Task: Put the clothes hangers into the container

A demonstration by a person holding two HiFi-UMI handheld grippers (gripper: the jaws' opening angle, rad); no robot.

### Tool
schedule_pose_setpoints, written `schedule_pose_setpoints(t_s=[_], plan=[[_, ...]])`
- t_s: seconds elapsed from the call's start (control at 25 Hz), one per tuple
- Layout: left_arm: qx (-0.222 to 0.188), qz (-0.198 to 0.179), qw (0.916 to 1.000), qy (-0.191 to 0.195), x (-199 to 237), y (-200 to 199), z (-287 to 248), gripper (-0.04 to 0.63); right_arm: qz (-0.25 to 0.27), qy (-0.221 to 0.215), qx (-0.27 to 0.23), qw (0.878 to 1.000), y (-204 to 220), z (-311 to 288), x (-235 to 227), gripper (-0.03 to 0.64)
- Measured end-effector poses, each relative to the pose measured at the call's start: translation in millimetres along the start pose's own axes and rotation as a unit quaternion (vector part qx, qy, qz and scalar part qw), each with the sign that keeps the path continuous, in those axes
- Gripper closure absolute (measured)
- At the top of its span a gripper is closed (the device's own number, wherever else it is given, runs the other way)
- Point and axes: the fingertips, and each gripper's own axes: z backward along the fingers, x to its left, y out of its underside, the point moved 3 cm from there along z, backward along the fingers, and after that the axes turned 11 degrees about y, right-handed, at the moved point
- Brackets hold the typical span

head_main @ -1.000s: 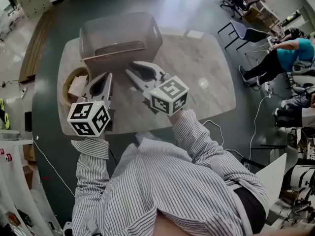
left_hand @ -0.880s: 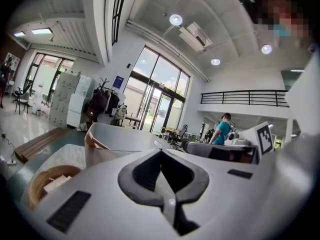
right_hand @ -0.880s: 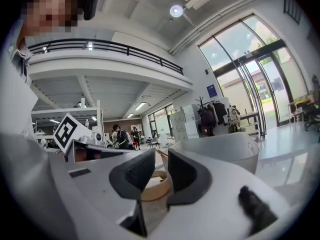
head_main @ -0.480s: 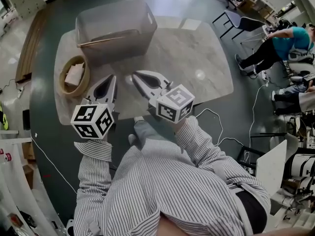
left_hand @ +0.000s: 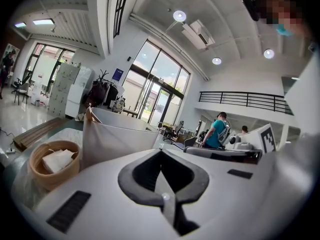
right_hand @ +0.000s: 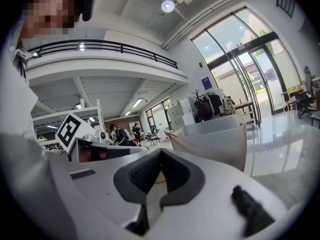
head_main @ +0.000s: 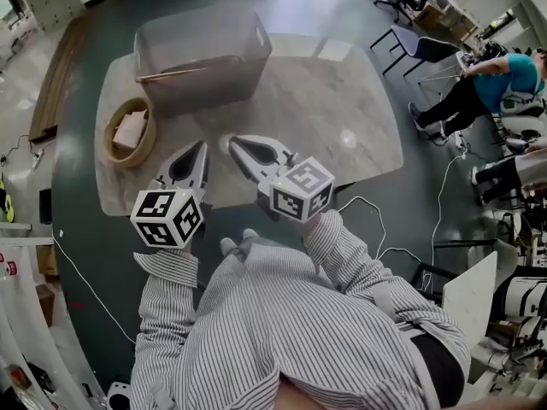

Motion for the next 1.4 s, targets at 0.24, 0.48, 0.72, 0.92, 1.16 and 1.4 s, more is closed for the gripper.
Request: schedule_pose_setpoints(t_s=[0.24,0.48,0.72,0.92,1.16,1.4], plan=[[0.003,0.009,0.9999,-0.009,-7,8,-7,0.584,-0.008,-0.007,0.008,1.0,1,5,-10,0.601],[0.006,0.014,0.9997,-0.017,-17,15,-17,0.584,-0.011,-0.014,0.01,1.0,1,12,-22,0.601],[0.007,0.018,0.9995,-0.027,-21,20,-22,0.586,-0.011,-0.021,0.015,1.0,5,15,-28,0.601],[0.01,0.016,0.9994,-0.029,-28,23,-26,0.586,-0.01,-0.03,0.017,0.999,6,16,-28,0.601],[0.011,0.021,0.9991,-0.034,-26,25,-29,0.584,-0.005,-0.033,0.025,0.999,9,13,-32,0.601],[0.016,0.026,0.9988,-0.037,-21,29,-28,0.586,-0.001,-0.032,0.029,0.999,9,8,-33,0.601]])
